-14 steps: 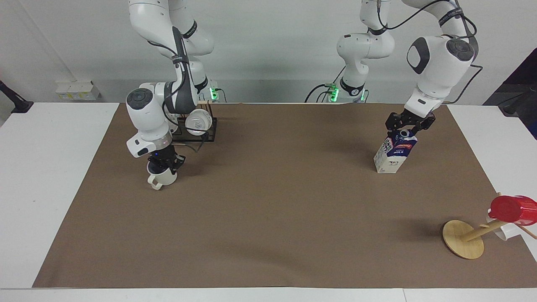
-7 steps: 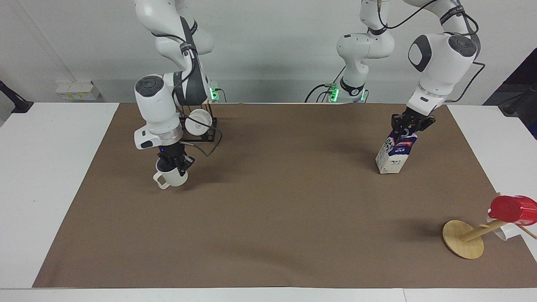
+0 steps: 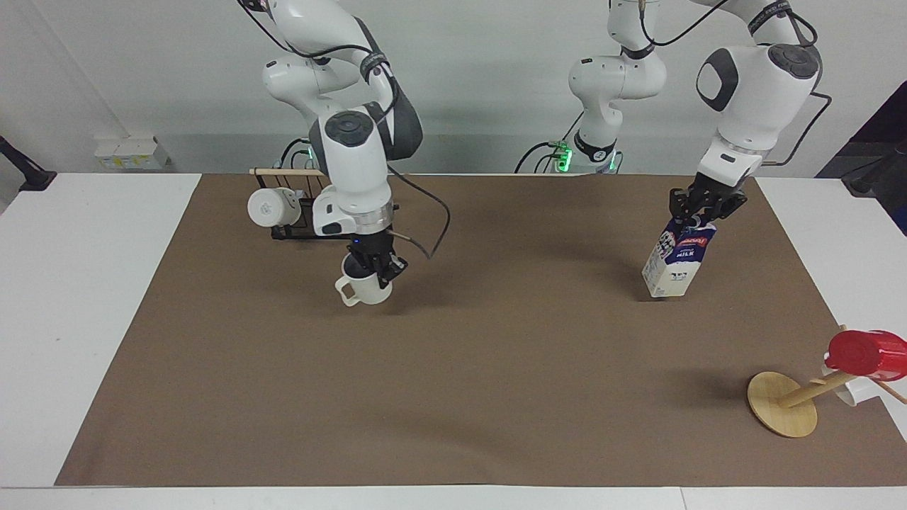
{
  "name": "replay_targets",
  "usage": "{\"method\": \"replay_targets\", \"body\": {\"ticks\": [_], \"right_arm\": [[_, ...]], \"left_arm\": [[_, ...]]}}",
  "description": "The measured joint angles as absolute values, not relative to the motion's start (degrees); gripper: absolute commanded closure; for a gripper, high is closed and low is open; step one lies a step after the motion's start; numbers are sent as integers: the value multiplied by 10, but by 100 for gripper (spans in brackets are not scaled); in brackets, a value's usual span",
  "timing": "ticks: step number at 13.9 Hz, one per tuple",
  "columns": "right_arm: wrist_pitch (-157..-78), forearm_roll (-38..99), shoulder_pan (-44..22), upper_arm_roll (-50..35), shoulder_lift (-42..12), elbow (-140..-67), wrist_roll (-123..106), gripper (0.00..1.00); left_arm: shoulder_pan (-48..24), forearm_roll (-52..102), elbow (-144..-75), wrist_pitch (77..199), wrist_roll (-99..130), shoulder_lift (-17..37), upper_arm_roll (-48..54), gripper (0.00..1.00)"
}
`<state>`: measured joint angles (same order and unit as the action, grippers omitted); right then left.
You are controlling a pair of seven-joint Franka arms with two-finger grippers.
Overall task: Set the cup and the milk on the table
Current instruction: 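Grasp the milk carton with the left gripper while the right gripper grasps the mug, then carry the white mug with the right gripper toward the table center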
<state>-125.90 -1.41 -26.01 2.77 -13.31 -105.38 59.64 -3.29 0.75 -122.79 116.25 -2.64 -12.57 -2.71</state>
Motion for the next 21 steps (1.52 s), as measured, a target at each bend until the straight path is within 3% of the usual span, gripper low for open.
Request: {"method": "replay_targets", "body": {"ticks": [5,10,21], "right_arm": [[-1282,-25,-331,28,-192,-1033,716,100],[-1298,-26,-364,28,-216,-1020,766,100],[-1313,-40,-389,28,-226,-1018,787,100]], "left_arm": [[-33,8,-1146,1096,-26,-97,-25,57],[-40,8,-1069,1046,1,-68,-14,57],[-51,10,-1060,1038,29,-66,-8,57]]}}
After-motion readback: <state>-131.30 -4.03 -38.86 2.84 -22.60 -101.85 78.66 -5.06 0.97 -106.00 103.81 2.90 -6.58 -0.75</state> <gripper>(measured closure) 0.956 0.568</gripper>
